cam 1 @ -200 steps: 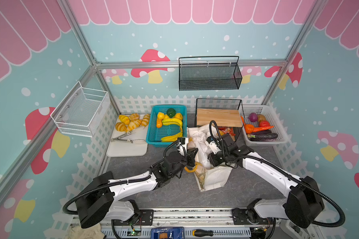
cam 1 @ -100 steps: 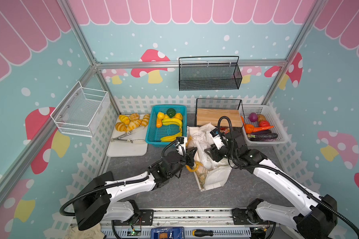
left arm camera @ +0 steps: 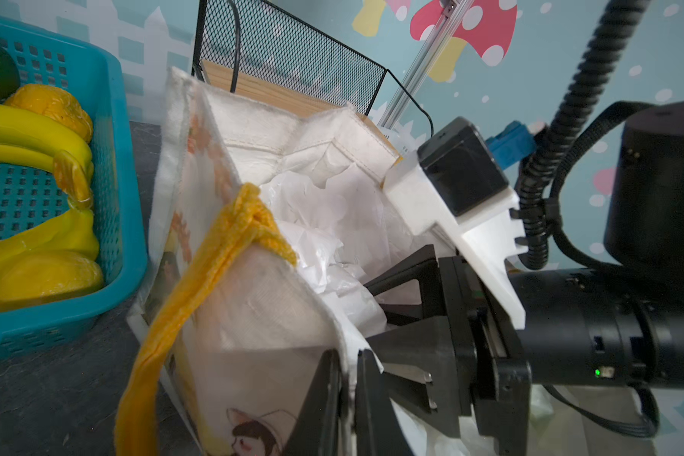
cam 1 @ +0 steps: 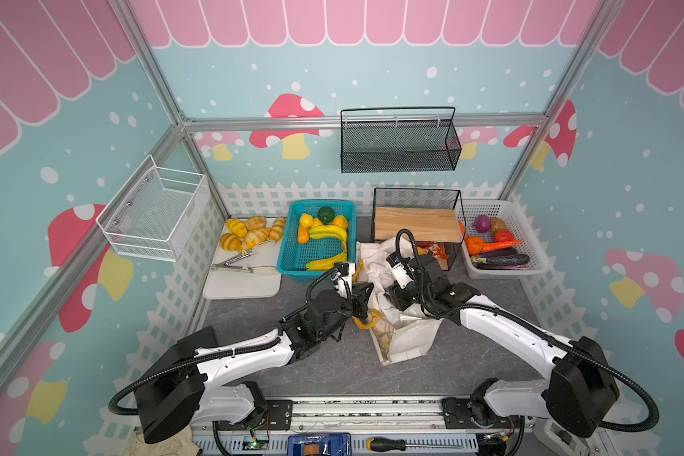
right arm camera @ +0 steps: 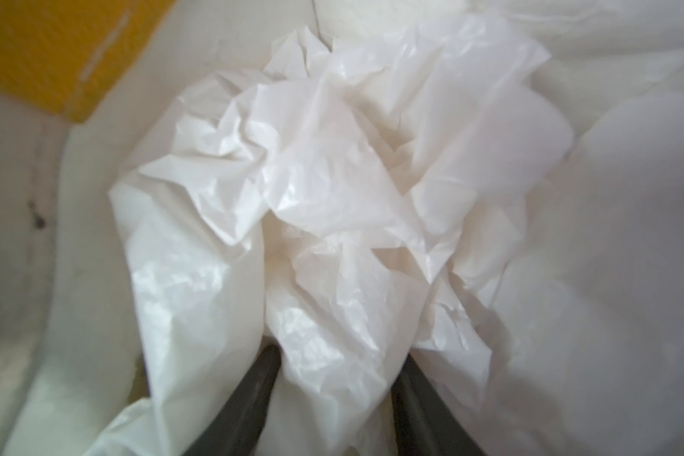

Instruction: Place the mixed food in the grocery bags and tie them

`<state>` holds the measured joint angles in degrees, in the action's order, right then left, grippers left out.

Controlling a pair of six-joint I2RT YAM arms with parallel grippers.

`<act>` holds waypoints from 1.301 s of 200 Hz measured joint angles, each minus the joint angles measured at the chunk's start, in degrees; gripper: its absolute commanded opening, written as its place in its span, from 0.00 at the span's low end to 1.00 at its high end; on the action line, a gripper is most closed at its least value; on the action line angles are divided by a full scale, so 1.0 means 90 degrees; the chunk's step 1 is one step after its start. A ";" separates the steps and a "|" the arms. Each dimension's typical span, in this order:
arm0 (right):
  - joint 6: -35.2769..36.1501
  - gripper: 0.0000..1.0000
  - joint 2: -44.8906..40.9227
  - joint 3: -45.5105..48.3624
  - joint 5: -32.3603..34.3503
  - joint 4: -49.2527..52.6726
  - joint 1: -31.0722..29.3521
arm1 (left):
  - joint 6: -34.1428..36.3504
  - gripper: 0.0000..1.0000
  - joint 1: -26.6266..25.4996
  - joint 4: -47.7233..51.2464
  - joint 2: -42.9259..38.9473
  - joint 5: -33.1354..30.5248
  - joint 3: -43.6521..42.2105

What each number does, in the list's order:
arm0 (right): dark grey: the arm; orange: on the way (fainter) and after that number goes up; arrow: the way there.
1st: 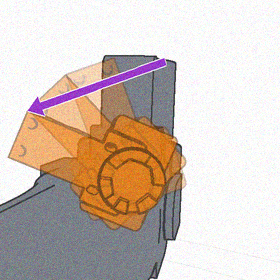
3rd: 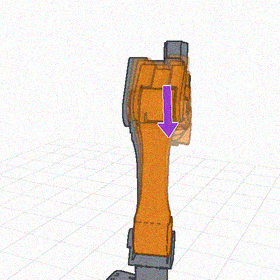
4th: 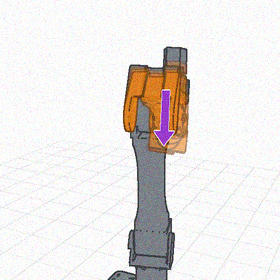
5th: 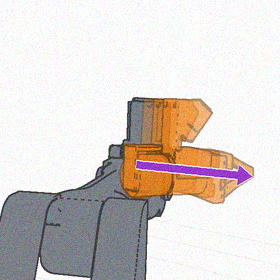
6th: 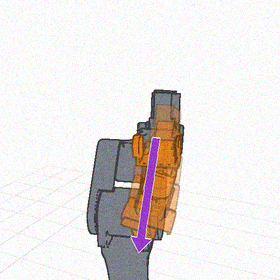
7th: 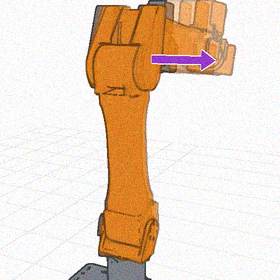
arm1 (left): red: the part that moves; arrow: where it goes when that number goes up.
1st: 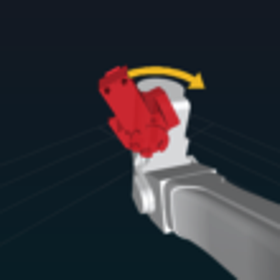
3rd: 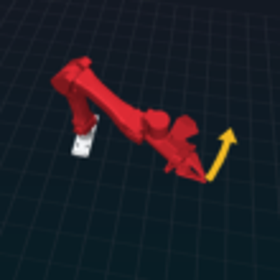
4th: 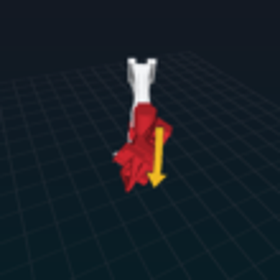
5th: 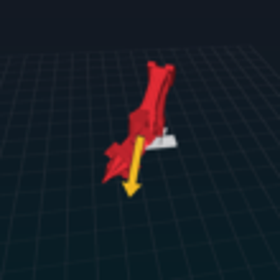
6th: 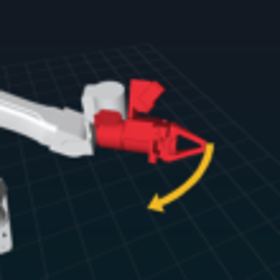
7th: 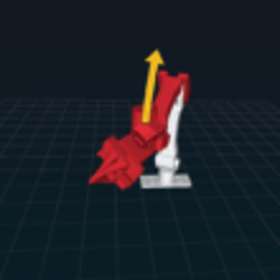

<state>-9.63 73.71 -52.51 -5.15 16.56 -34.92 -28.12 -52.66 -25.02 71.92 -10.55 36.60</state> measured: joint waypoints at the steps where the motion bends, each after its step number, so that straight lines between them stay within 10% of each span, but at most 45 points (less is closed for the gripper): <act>1: 0.0034 0.59 -0.0034 -0.0002 0.0032 0.0012 0.0000 | -0.0012 0.32 0.0000 0.0000 -0.0007 0.0007 -0.0002; 51: 0.0274 0.95 -0.1460 -0.0376 0.0920 0.0002 0.0418 | 0.0476 0.70 0.0017 0.0294 -0.0760 -0.0092 -0.0029; 96: 0.0296 0.98 -0.2407 -0.0141 0.1715 -0.0923 0.1943 | 0.1047 0.82 0.0517 0.0814 -0.1977 -0.0554 -0.0058; 143: 0.0221 0.99 -0.2086 0.1294 0.2577 -0.2790 0.3177 | 0.1800 0.95 0.2278 0.0685 -0.2766 -0.1430 -0.0758; 192: 0.0525 0.99 -0.0879 0.3208 0.3019 -0.5042 0.3507 | 0.2220 0.98 0.4881 0.0610 -0.2035 -0.1540 -0.1132; 260: 0.0857 0.99 0.0901 0.4014 0.2280 -0.7776 0.3519 | 0.2494 0.99 0.5821 -0.1659 0.0554 -0.0469 -0.2067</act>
<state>-1.91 81.82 -16.38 15.38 -53.43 -3.25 -5.67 -0.27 -39.94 76.90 -14.76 18.00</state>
